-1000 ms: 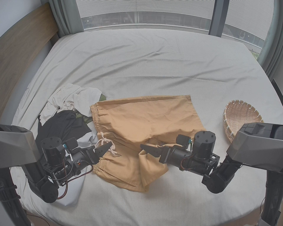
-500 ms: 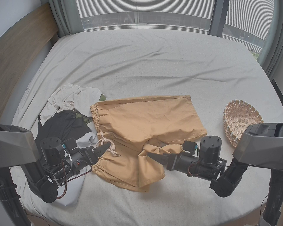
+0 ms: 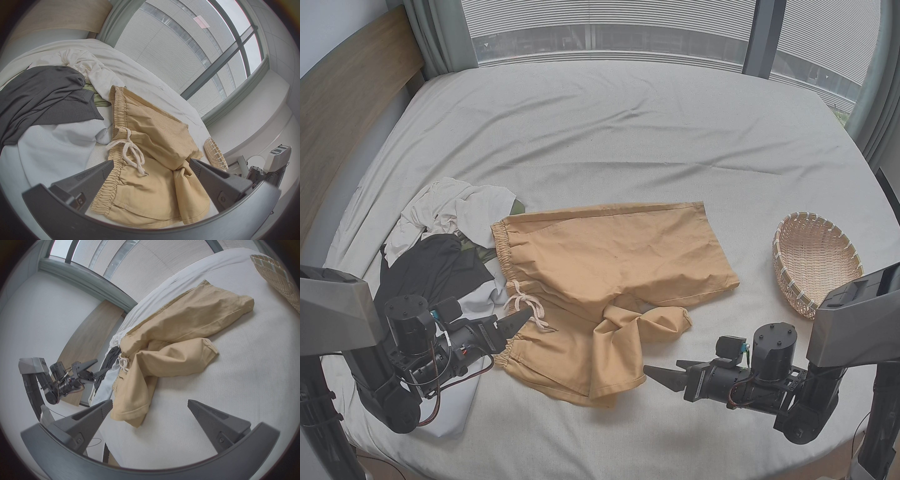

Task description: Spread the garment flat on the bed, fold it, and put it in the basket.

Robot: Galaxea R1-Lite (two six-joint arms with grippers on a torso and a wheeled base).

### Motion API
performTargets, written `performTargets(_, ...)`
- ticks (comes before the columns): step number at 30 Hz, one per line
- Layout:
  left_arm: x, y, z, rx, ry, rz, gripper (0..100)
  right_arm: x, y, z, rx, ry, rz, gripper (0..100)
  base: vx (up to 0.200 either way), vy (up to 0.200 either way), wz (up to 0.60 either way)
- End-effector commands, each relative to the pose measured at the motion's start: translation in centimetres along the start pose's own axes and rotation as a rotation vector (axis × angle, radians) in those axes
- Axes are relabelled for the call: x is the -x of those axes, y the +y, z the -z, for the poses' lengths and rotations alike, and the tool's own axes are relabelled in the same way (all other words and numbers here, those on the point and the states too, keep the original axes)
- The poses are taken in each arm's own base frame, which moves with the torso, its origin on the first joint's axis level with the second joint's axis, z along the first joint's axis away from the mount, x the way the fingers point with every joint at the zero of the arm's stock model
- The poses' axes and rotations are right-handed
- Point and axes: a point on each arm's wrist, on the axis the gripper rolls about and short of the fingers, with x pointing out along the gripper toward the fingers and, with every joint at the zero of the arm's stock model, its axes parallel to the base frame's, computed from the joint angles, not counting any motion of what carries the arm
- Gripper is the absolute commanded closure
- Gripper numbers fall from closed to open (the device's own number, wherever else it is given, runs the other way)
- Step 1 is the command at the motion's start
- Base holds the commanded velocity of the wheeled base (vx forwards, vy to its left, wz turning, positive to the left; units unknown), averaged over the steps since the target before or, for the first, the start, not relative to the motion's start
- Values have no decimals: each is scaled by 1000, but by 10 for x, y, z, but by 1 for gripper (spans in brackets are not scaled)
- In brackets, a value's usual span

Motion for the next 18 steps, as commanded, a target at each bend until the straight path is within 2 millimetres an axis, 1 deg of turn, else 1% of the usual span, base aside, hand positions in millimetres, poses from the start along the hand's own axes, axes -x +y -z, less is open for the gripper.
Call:
performTargets(1,2,1,0,2,1,-7,0,-4,-8,12,8,36,43,0,0,0,0)
performTargets(4,3,2,0,4,0,-11,0,-8,-13,16,13,50,65,0,0,0,0)
performTargets(8,2,3,0,5,2,-11,0,-10,-15,18,17,54,69,0,0,0,0)
performTargets(11,2,3,0,4,0,-11,0,-16,-12,16,27,39,51,0,0,0,0)
performTargets(13,2,3,0,4,0,-11,0,-25,-11,15,34,28,36,0,0,0,0)
performTargets(15,2,3,0,5,0,-14,0,-31,-5,14,46,18,7,0,0,0,0)
performTargets(16,2,3,0,5,0,-14,0,-31,-5,14,46,18,7,0,0,0,0)
performTargets(18,3,6,-1,9,-3,-24,0,-38,13,13,69,8,-55,0,0,0,0)
